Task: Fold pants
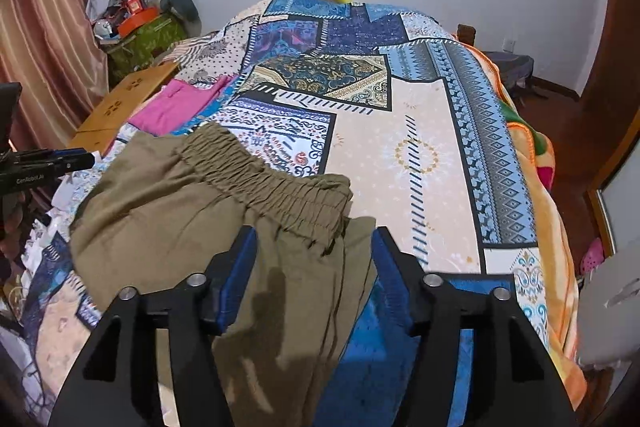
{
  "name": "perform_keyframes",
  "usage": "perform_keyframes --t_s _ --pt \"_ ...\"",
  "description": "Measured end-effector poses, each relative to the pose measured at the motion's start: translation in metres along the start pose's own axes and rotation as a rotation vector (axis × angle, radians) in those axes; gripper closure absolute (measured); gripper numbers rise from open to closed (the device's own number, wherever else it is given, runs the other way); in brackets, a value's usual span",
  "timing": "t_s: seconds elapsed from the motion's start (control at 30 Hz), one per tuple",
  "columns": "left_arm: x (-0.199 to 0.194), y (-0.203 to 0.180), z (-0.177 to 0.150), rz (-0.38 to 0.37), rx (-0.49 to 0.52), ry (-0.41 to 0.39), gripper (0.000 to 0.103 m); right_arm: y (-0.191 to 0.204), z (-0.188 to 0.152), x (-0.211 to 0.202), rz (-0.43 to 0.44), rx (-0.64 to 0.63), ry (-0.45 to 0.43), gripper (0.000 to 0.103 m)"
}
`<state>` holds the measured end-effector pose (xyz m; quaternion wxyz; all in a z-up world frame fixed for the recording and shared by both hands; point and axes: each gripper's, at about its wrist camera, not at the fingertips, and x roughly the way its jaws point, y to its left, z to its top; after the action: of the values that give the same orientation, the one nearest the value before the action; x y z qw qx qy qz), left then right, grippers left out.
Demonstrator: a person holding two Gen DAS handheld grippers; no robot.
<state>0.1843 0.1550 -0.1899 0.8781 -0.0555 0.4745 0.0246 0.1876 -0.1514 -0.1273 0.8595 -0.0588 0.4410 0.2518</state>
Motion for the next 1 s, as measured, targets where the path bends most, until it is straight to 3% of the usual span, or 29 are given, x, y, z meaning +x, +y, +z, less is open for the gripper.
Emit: perform_keyframes --t_s 0.13,0.4,0.67,0.73,0.87,0.93,1.0 --pt "0.004 -0.001 -0.013 -0.055 -0.019 0.023 0.045 0.000 -0.011 -0.008 0.010 0.043 -0.021 0.031" --pt "0.041 0.002 -0.030 -0.137 -0.071 0.137 0.045 -0.011 -0.042 0.021 0.026 0.156 0.092 0.031" --pt "0.058 0.002 -0.021 -0.198 -0.109 0.139 0.045 -0.027 -0.050 0.041 0.151 0.286 0.118 0.031" --pt "0.059 0.003 -0.019 -0.209 -0.114 0.135 0.048 -0.032 -0.050 0.048 0.182 0.319 0.118 0.031" --pt "0.061 0.006 -0.014 -0.223 -0.130 0.120 0.076 -0.032 -0.048 0.054 0.197 0.334 0.109 0.033" --pt "0.063 0.006 -0.012 -0.228 -0.139 0.127 0.080 -0.031 -0.046 0.055 0.196 0.325 0.101 0.040" --pt "0.064 0.006 -0.010 -0.212 -0.148 0.125 0.091 -0.032 -0.043 0.057 0.208 0.335 0.099 0.061"
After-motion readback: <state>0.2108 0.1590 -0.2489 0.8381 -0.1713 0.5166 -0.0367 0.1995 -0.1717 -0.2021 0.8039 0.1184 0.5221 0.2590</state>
